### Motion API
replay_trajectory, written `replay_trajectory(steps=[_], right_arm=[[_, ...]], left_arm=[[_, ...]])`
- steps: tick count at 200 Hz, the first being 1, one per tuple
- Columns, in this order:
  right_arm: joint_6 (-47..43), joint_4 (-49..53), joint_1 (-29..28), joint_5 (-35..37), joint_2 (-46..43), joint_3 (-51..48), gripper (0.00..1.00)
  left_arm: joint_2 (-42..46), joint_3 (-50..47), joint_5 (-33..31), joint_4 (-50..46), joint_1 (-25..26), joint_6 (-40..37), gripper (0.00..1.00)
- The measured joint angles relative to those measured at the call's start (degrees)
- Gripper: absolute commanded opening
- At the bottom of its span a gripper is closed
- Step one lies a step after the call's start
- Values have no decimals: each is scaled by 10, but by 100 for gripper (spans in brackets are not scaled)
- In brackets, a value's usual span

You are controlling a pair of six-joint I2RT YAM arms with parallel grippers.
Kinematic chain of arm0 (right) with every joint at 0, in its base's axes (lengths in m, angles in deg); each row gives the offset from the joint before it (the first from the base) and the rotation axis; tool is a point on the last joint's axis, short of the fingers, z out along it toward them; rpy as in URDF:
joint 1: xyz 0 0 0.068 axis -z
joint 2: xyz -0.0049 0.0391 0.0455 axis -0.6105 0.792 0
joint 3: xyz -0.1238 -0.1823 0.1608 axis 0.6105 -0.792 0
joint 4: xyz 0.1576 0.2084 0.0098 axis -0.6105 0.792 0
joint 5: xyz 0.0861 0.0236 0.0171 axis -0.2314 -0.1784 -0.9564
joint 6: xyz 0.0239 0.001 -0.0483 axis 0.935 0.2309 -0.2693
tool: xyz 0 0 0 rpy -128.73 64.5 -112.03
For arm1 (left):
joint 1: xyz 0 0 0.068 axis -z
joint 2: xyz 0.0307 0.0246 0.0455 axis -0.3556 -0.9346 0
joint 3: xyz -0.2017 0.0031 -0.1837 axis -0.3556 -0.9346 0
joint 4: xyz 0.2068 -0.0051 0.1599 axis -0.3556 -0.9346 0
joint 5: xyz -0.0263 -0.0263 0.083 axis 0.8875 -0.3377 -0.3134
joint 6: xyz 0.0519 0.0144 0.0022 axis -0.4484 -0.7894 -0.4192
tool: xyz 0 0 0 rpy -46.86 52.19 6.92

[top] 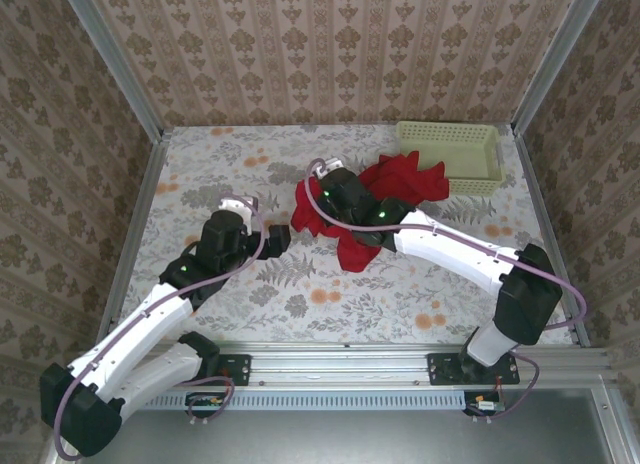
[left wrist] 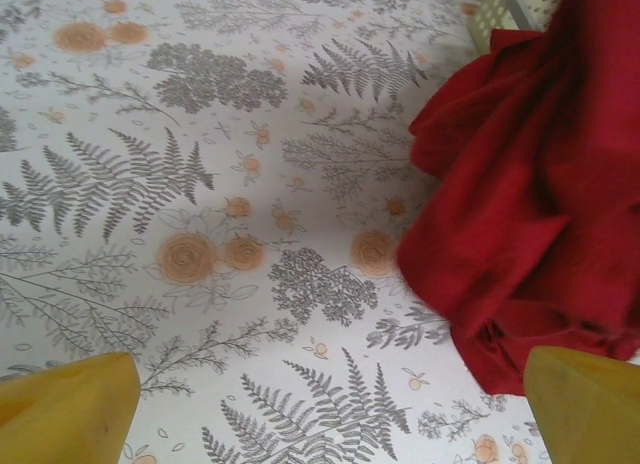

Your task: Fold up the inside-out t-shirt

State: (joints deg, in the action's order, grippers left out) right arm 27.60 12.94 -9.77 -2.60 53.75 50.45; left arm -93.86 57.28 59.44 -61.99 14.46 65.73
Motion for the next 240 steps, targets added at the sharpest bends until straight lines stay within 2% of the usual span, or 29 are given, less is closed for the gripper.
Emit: replay_trajectory(steps=[17,37,53,73,105,122,143,171,189,202,240], right_arm=[[12,0,3,-5,-4,-8,78],[19,8,17,-18,-32,-36,86],[28,24,54,-33,-65,-53,89],[47,42,144,-42,-97,-61,90],[65,51,278,-49,-68,-61,91],[67,53,309,-57,-21,-57,90],[64,62,318,-60,47,-36,89],[53,68,317,-63,119,17,81],[48,71,320,-60,149,53,73],[41,74,324,-55,170,81,62],[24,88,362,-40,225,147,18]], left_arm=[[-4,0,12,8,0,0,100],[-23,0,26,22,0,0,100],[-52,0,37,30,0,2,100],[-114,5,53,39,1,9,100],[-236,40,70,52,12,28,99],[-295,72,76,52,19,35,96],[-346,102,83,54,23,44,89],[-391,123,99,60,26,55,74],[-419,137,112,61,26,59,64],[-438,150,119,62,28,59,57],[-491,202,135,63,50,64,40]])
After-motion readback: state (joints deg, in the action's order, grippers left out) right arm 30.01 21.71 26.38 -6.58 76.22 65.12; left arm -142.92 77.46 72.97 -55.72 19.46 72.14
